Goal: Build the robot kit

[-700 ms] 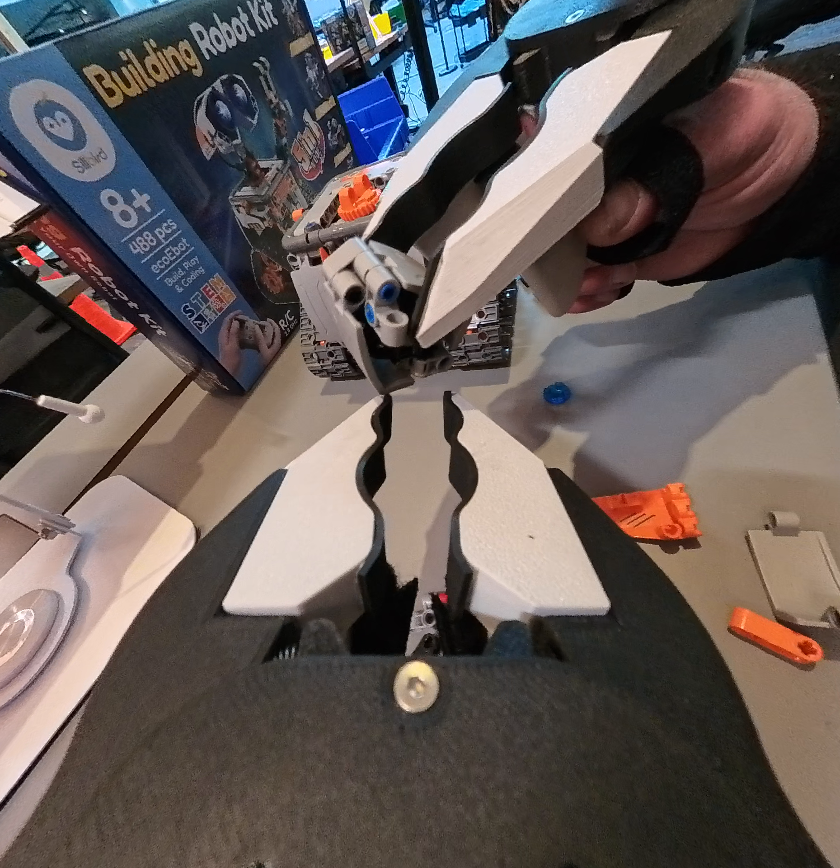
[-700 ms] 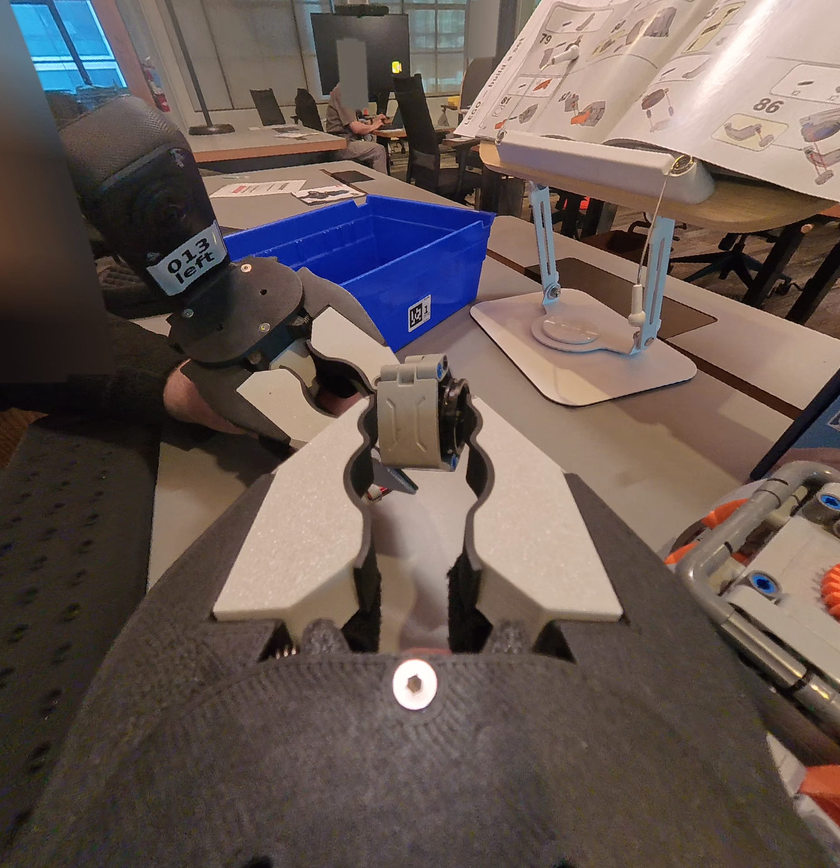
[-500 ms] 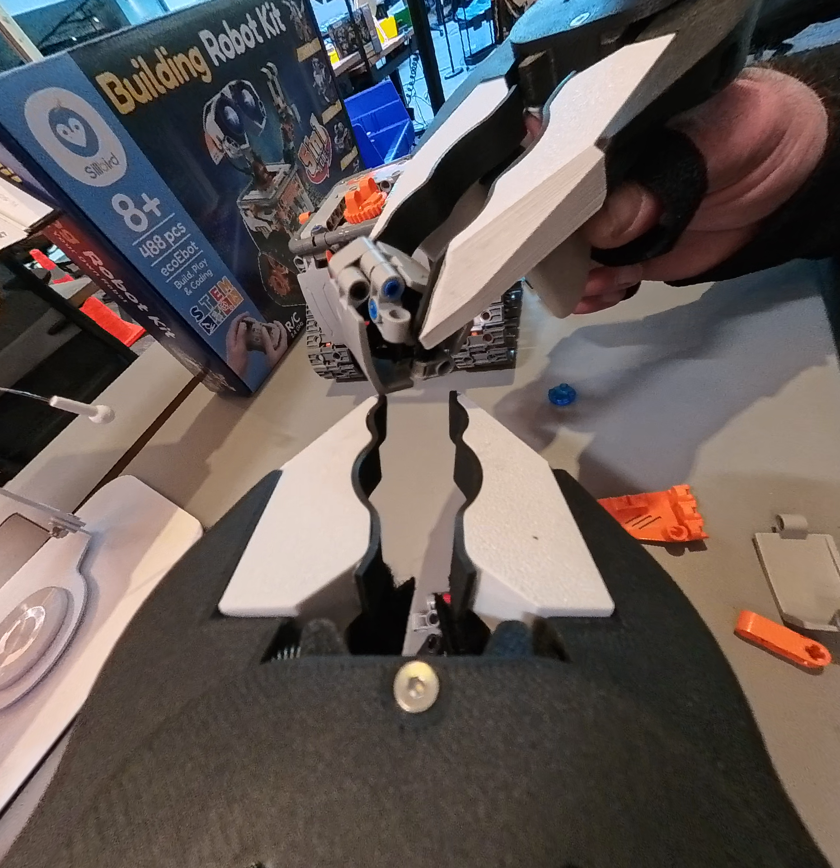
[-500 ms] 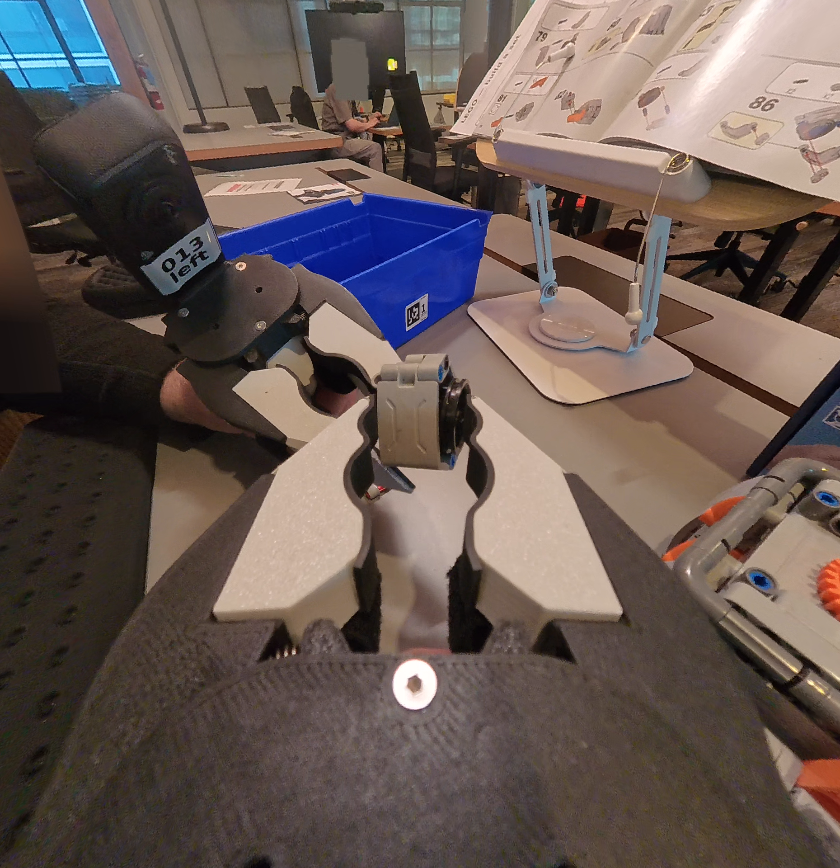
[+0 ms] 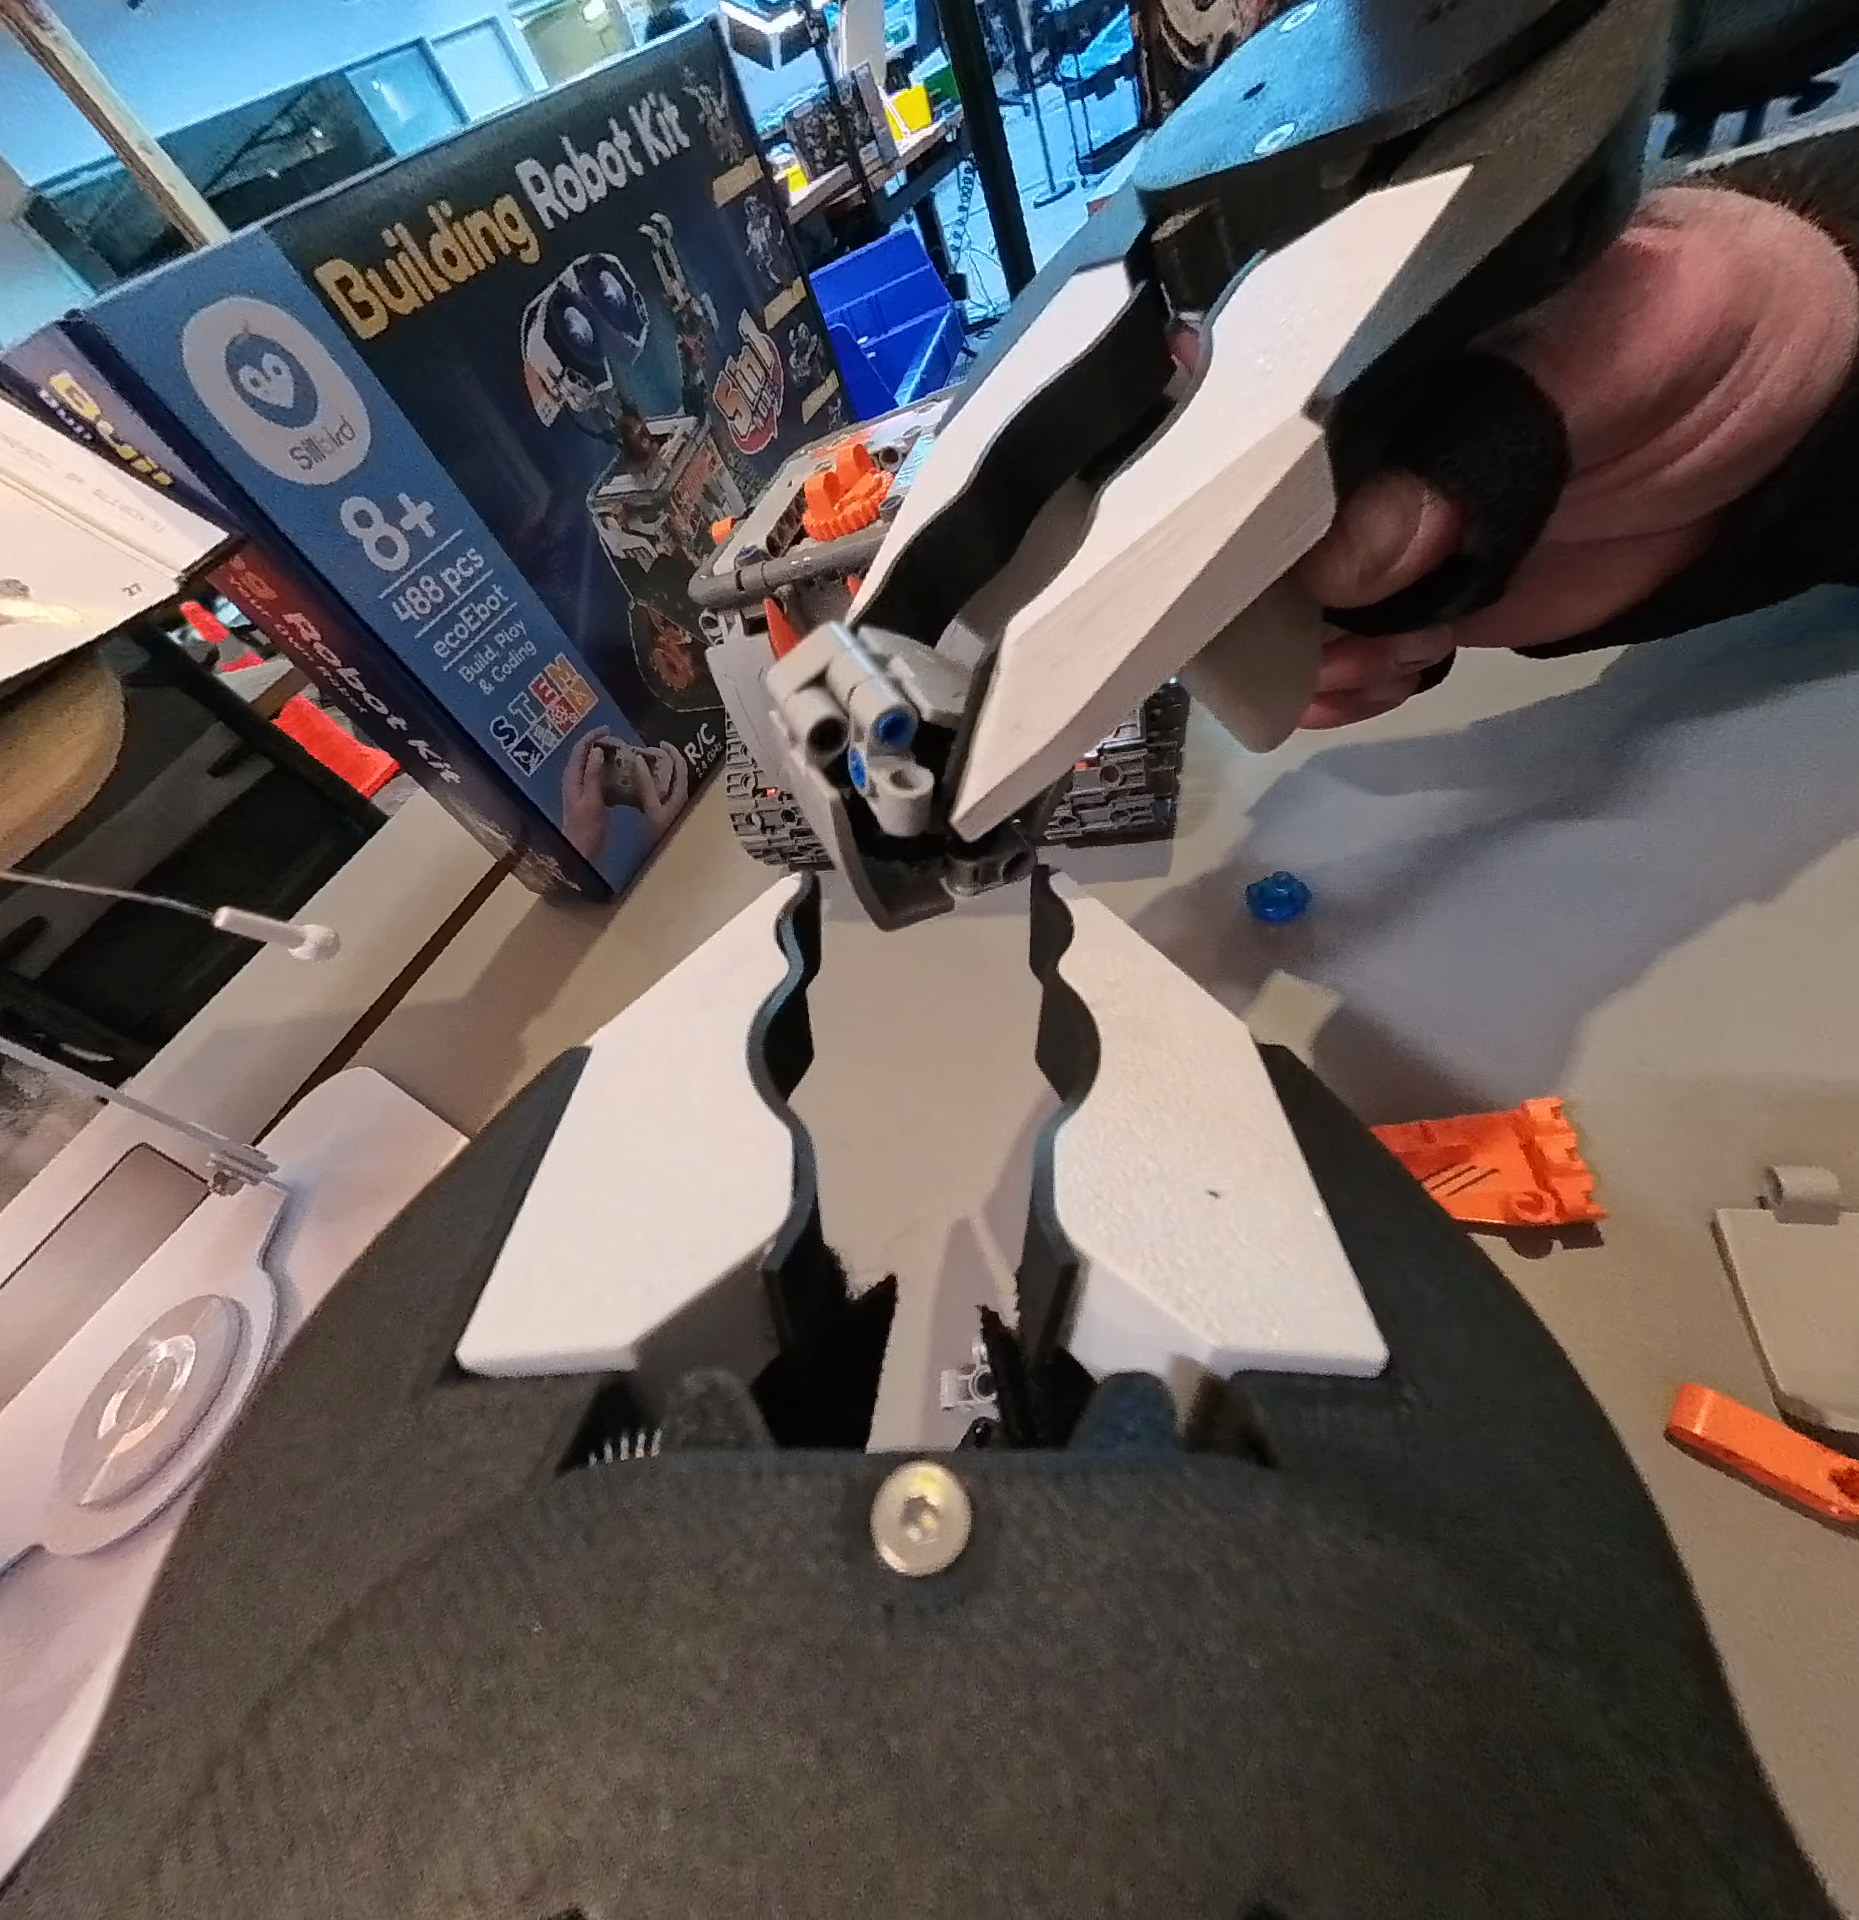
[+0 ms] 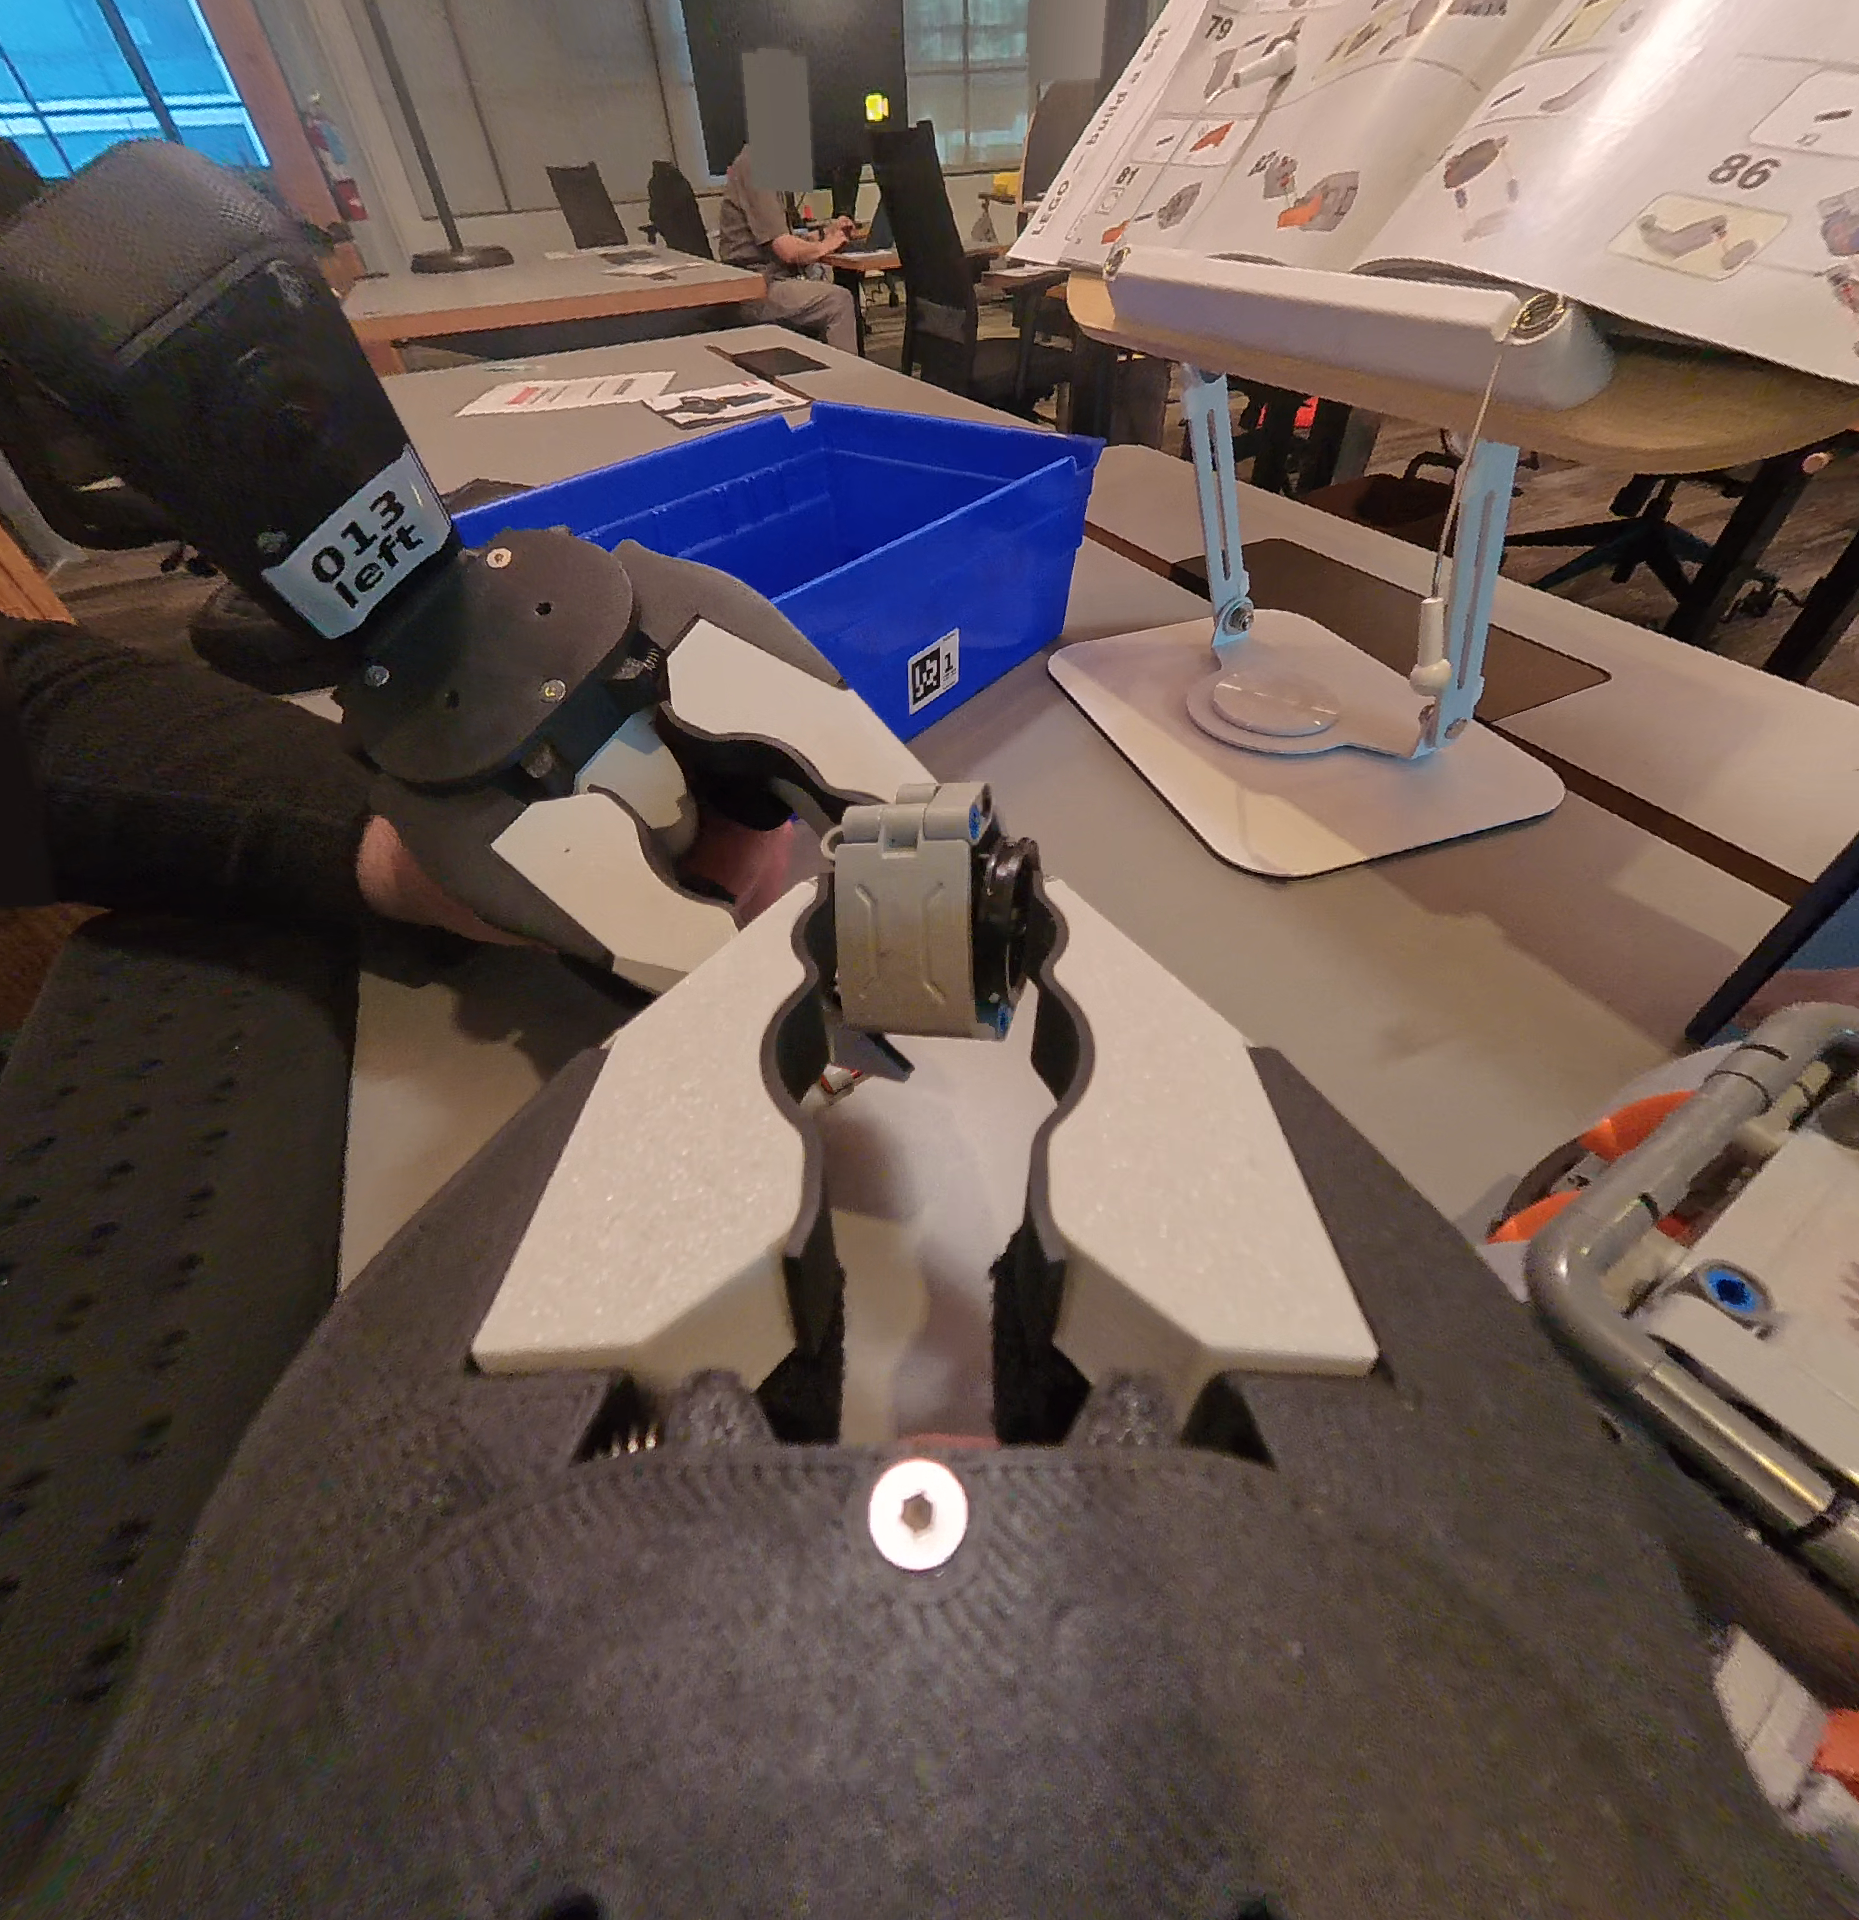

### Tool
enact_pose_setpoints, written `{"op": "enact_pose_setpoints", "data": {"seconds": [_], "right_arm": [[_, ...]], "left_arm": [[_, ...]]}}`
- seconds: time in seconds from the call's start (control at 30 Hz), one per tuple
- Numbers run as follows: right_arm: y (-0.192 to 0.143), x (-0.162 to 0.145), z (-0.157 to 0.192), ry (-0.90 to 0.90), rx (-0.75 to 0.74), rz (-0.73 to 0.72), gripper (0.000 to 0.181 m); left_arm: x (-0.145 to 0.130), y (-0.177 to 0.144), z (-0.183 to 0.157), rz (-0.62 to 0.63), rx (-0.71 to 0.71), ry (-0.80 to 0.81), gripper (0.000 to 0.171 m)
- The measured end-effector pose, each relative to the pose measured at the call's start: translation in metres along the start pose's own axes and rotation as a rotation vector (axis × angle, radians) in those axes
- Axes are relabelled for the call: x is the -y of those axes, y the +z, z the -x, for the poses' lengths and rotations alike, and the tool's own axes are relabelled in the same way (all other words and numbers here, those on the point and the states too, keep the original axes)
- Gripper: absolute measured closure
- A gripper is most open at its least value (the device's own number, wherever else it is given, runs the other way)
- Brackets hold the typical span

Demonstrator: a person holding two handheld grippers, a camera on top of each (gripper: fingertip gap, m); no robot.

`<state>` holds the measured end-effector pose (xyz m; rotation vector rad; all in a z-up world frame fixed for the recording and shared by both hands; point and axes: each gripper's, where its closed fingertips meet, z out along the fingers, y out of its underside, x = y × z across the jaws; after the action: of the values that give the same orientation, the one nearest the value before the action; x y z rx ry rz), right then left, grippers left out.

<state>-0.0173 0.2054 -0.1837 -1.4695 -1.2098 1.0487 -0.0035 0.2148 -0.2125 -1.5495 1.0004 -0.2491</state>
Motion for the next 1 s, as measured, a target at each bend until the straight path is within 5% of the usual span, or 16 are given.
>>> {"op": "enact_pose_setpoints", "data": {"seconds": [1.0], "right_arm": [[-0.0049,0.0015,-0.0042,0.004,0.004,0.009,0.147]], "left_arm": [[0.0038,-0.0041,0.0045,0.002,0.056,0.076,0.144]]}}
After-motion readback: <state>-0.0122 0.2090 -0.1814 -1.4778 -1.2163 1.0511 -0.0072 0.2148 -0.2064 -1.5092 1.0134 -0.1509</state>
